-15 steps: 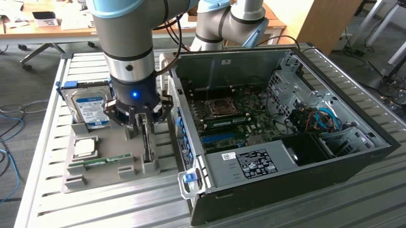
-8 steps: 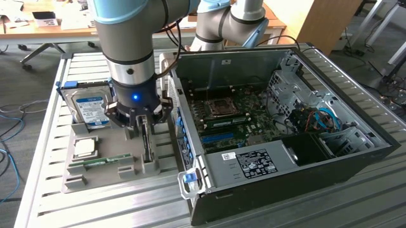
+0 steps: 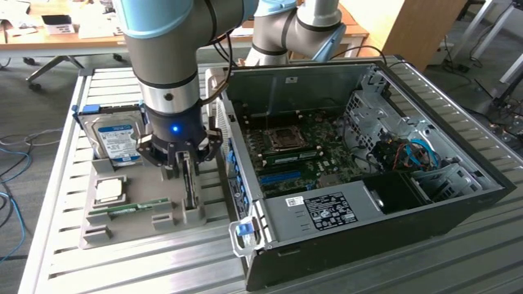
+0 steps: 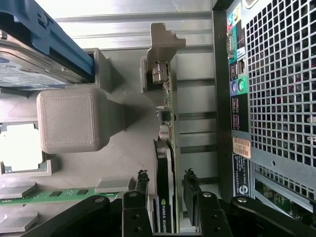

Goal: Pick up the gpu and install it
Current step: 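Pick up the gpu and move the gpu toward the slot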

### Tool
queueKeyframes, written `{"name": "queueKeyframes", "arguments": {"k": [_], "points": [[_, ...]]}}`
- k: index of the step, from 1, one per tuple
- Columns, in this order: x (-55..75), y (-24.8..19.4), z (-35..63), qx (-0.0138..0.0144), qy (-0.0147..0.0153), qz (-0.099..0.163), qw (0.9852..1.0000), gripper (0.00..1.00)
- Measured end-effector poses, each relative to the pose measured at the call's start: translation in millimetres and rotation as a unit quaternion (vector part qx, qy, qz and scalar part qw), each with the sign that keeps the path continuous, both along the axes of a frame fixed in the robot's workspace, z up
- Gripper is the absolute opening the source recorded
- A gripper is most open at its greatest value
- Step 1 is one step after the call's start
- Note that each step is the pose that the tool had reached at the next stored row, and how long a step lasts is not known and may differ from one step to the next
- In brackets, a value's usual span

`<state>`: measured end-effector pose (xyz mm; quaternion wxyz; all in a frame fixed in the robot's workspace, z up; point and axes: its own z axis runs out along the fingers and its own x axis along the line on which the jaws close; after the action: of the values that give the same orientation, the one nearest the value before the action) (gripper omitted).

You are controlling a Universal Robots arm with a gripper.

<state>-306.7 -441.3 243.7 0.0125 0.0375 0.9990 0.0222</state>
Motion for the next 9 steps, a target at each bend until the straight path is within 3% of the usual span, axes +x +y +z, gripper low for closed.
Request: {"name": "queueKeyframes", "arguments": {"k": [9], "points": [[0.0,0.0,-1.6,0.0001,-0.0001,0.0,1.0,0.43]]}}
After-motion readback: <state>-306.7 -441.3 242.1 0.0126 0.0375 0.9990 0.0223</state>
